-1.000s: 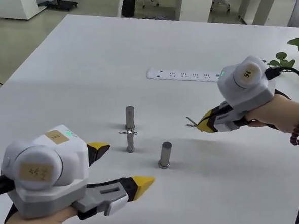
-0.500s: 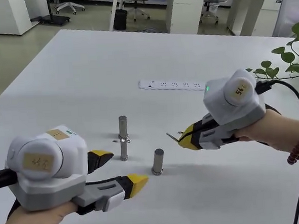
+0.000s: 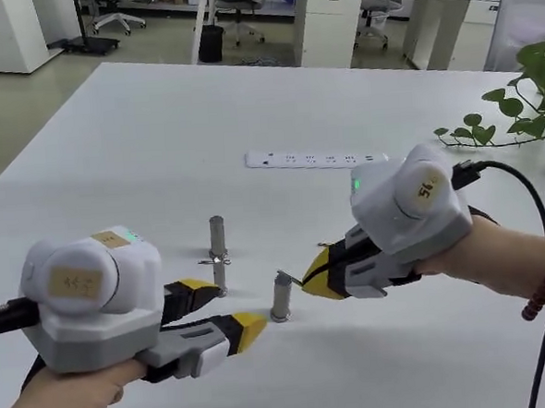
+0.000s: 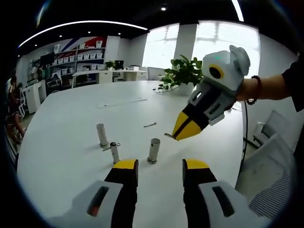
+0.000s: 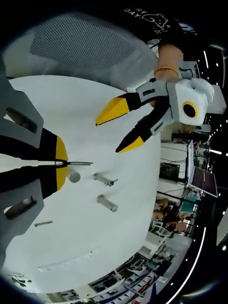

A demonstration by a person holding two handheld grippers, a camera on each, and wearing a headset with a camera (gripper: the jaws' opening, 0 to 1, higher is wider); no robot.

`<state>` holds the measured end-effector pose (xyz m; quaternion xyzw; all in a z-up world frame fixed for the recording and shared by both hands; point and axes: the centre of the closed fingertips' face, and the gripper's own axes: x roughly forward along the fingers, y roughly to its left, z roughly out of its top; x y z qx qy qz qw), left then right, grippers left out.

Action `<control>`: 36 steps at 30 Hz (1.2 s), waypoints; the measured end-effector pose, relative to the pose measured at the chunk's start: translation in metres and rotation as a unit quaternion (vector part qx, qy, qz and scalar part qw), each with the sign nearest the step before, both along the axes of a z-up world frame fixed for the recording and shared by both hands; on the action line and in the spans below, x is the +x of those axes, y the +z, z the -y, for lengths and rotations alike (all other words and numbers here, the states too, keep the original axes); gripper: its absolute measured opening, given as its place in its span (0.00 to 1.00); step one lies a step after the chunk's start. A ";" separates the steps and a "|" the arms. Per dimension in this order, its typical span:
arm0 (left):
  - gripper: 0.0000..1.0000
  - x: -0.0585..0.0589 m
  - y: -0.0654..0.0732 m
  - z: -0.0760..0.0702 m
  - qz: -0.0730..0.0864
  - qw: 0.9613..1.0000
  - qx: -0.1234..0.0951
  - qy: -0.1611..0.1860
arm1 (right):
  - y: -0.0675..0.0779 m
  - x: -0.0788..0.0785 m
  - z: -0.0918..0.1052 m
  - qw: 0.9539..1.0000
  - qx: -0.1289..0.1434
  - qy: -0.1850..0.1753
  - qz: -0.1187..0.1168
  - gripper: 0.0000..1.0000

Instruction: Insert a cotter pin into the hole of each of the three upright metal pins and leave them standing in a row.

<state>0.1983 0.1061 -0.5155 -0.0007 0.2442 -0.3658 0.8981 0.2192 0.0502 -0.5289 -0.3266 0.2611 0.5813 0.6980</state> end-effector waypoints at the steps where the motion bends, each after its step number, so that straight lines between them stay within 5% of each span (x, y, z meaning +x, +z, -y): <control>1: 0.33 -0.001 -0.001 0.001 -0.004 1.000 -0.002 -0.002 | -0.001 -0.003 -0.002 1.000 0.000 0.005 0.001 0.00; 18: 0.19 -0.012 -0.005 0.015 -0.062 0.997 -0.042 -0.017 | -0.002 -0.030 -0.019 0.996 -0.011 0.083 0.022 0.00; 36: 0.06 -0.020 -0.004 0.022 -0.082 0.994 -0.064 -0.028 | -0.001 -0.045 -0.032 0.989 -0.015 0.137 0.047 0.00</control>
